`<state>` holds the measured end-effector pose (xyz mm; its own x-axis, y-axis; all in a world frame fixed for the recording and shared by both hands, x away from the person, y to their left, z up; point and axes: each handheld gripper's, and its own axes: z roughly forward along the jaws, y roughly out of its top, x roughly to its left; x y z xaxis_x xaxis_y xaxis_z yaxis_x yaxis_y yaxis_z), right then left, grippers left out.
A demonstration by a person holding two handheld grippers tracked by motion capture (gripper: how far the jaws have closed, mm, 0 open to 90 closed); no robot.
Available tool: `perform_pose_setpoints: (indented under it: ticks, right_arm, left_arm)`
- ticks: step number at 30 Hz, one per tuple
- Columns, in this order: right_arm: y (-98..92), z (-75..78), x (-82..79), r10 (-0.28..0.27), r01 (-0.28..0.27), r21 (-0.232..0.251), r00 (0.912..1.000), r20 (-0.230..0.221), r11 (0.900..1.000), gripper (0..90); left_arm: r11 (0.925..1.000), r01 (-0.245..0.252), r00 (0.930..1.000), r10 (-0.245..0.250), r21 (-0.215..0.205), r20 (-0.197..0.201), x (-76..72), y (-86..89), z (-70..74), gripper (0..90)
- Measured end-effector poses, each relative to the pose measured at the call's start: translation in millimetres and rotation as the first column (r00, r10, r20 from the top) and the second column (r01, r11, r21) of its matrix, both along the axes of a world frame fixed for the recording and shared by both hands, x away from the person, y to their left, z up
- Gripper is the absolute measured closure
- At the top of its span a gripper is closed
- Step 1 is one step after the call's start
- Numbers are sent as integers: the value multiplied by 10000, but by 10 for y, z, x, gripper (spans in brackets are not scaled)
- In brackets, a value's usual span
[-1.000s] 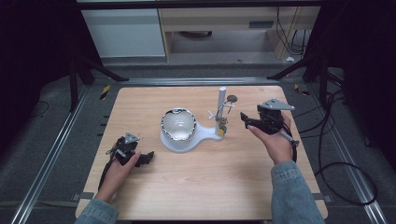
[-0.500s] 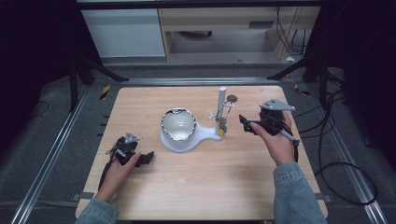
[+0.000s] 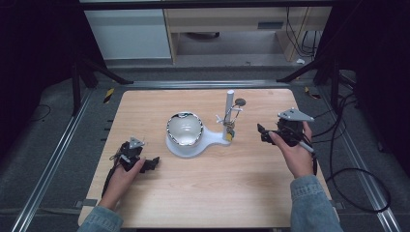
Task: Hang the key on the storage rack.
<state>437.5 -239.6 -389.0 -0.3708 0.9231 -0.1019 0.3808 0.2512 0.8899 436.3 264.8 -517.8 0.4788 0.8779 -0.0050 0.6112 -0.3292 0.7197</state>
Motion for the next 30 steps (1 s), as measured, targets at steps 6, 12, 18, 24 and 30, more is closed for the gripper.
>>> perform_pose_setpoints:
  ticks: [6, 12, 18, 24, 30]
  right_arm:
    - [-162, -160, 8, -626, 624, -54, 9966, -531, 9980, 70]
    - [-282, -341, 14, -925, 929, -6, 9904, -1024, 9957, 72]
    - [-359, -525, 21, -1046, 1047, -82, 9811, -1629, 9945, 79]
    - [-425, -731, 67, -1091, 1053, -289, 9662, -2337, 9940, 85]
    - [-521, -866, 150, -1516, 1493, -289, 9538, -2595, 9884, 85]
  left_arm:
    - [10000, 5, 10000, -5, 5, -1, 0, 1, 0, 0]
    - [10000, -14, 10000, 14, 1, 3, -2, -1, 0, 0]
    - [10000, -14, 10000, 14, 1, 6, -2, -1, 0, 0]
    - [10000, -8, 10000, 8, 4, 6, -2, -1, 0, 0]
    - [10000, -7, 10000, 7, 3, 6, -2, -1, 0, 0]
